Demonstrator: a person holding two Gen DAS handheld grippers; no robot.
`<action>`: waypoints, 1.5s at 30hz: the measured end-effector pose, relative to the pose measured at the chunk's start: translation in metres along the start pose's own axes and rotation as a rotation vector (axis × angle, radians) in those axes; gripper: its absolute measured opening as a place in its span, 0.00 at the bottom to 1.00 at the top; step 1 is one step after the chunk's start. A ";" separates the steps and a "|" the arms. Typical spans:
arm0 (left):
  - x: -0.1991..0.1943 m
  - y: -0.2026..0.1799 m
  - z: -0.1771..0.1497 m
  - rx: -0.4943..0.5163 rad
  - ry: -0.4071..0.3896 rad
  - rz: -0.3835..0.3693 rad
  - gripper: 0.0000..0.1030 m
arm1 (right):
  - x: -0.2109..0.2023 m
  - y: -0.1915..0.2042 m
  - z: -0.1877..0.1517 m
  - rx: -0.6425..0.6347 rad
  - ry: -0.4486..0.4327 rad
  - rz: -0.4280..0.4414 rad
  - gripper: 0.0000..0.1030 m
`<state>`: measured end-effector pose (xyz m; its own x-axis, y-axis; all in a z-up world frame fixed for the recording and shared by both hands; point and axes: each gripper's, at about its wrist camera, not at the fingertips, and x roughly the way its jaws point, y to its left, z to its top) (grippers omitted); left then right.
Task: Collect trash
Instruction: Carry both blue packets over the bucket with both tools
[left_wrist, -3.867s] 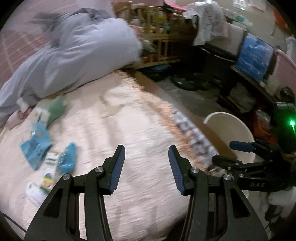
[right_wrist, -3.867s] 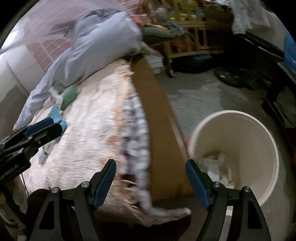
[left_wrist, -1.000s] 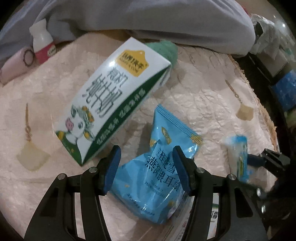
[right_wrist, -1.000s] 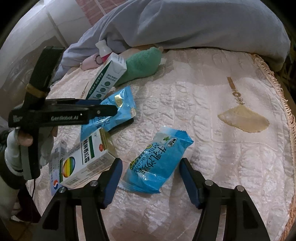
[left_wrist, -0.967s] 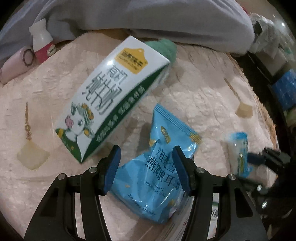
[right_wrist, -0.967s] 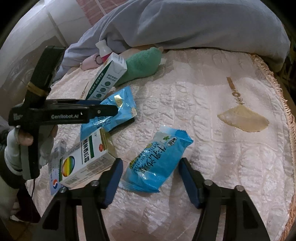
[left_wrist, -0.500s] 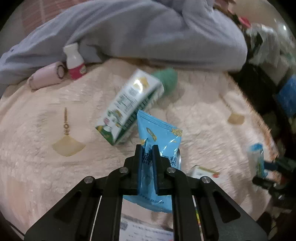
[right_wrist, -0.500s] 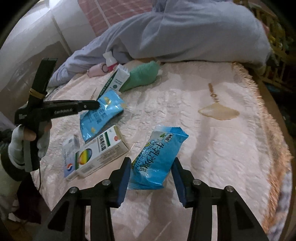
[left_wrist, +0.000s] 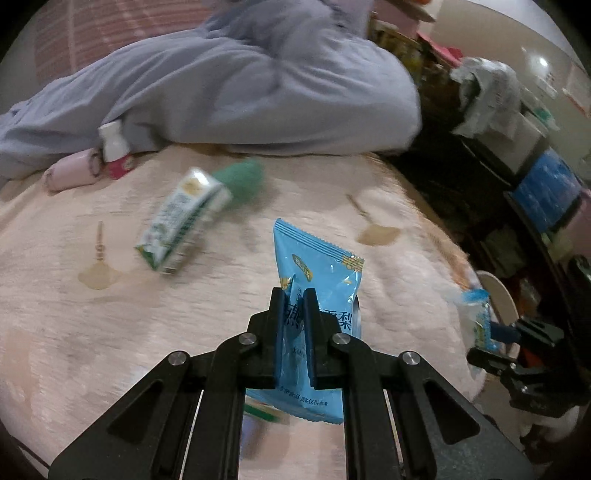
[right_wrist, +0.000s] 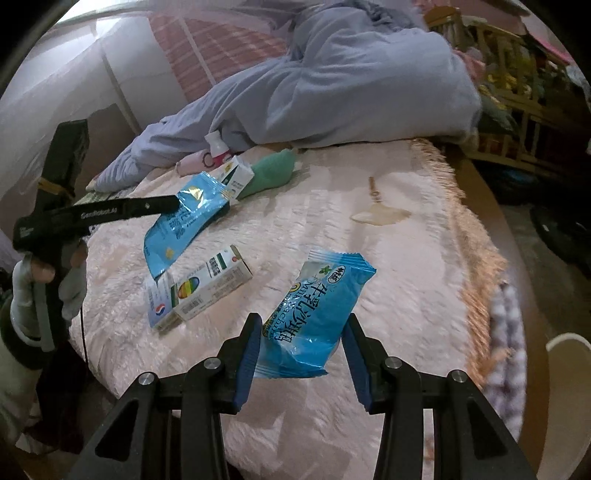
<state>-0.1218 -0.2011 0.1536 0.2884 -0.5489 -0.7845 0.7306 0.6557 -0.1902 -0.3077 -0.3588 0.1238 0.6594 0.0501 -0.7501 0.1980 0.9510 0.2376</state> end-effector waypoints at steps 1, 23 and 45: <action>0.000 -0.011 -0.001 0.008 0.000 -0.011 0.07 | -0.004 -0.003 -0.003 0.001 -0.003 -0.007 0.41; 0.031 -0.175 -0.012 0.208 0.031 -0.127 0.07 | -0.082 -0.123 -0.071 0.252 -0.040 -0.141 0.41; 0.033 -0.186 -0.008 0.188 0.047 -0.159 0.07 | -0.077 -0.121 -0.079 0.183 -0.031 -0.155 0.26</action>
<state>-0.2527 -0.3369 0.1581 0.1353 -0.6101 -0.7807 0.8679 0.4531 -0.2037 -0.4394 -0.4538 0.1043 0.6327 -0.1040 -0.7674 0.4247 0.8752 0.2316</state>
